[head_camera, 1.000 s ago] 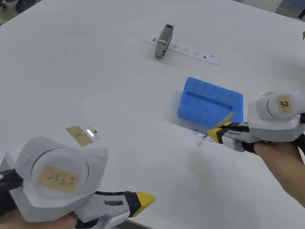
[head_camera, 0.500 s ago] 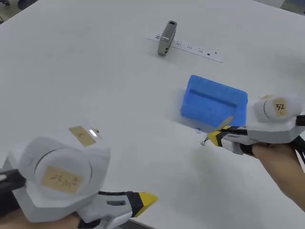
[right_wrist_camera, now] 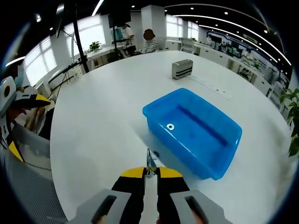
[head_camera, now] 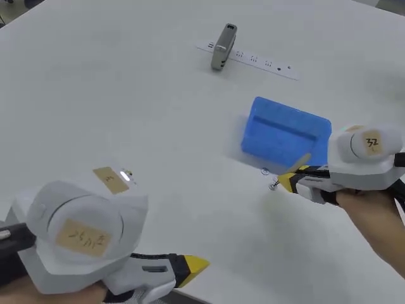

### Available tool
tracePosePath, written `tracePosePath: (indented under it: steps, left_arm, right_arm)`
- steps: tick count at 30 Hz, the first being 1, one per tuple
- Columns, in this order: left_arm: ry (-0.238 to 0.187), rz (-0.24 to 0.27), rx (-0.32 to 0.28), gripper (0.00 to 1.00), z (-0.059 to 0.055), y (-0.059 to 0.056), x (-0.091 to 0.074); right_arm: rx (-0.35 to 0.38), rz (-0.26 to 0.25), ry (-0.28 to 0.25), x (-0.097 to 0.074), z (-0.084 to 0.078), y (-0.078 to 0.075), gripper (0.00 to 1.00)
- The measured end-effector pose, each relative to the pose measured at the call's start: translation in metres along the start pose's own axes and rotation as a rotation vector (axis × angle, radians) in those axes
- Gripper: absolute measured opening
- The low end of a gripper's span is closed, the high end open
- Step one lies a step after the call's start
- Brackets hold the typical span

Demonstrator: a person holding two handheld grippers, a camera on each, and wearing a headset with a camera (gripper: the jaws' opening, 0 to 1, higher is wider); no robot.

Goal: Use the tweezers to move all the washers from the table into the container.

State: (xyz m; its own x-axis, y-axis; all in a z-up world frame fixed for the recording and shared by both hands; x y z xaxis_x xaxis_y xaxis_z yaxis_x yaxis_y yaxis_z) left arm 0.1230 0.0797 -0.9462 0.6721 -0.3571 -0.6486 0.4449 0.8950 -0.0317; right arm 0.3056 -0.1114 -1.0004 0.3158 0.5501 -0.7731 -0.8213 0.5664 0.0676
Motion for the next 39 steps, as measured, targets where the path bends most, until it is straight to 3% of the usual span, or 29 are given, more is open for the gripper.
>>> tracePosePath:
  steps: [15, 20, 32, 39]
  left_arm:
    - [0.002, -0.001, 0.005, 0.98, 0.000, 0.000, 0.000]
    - [0.003, 0.003, 0.006, 0.98, 0.000, 0.001, -0.001]
    - [-0.007, 0.004, 0.010, 0.98, 0.001, 0.000, -0.001]
    - [-0.020, 0.007, 0.018, 0.97, 0.003, 0.000, -0.004]
  right_arm:
    - [-0.003, -0.007, 0.052, 0.002, -0.017, 0.000, 0.04]
    - [0.004, -0.003, 0.063, 0.002, -0.017, 0.001, 0.03]
    - [-0.057, 0.009, 0.115, -0.007, -0.013, 0.004, 0.03]
    - [-0.066, 0.007, 0.103, -0.017, -0.008, 0.005, 0.02]
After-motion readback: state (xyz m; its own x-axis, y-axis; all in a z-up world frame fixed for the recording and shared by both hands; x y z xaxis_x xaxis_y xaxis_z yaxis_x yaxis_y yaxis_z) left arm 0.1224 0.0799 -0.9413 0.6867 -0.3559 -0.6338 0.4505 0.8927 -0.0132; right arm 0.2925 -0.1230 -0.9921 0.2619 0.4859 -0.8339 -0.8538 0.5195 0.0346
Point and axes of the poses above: the centre of the closed fingertips' face, and the gripper's own axes: x roughly forward along the fingers, y roughly to its left, z roughly out of its top, the point moved 6 cm from there along -x, roughly backward along the fingers, and after that the axes turned 1 degree about x, right-handed, at the moved point
